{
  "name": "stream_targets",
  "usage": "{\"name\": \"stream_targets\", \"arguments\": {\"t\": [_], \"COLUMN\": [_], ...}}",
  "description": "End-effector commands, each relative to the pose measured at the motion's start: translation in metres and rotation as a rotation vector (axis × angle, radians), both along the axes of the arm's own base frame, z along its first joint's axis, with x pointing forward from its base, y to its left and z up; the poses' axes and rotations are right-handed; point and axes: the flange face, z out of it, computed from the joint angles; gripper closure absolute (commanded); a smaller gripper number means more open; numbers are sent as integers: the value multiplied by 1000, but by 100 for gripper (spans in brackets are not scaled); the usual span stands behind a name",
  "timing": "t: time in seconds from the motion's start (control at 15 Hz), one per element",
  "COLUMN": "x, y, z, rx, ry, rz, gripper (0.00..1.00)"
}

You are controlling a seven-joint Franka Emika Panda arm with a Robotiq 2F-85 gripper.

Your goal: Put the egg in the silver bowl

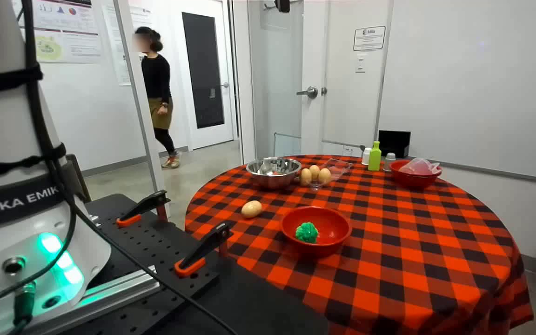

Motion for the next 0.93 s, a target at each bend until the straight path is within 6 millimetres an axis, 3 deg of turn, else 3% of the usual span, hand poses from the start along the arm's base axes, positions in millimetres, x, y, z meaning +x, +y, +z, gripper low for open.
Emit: {"name": "stream_targets", "arguments": {"t": [0.0, 0.33, 0.87], "x": [0, 19, 54], "y": [0, 15, 93], "z": [1, -29, -133], "rx": [0, 7, 43], "ry": [1, 36, 95], "rz": [0, -10, 110], "gripper": [0, 0, 0]}}
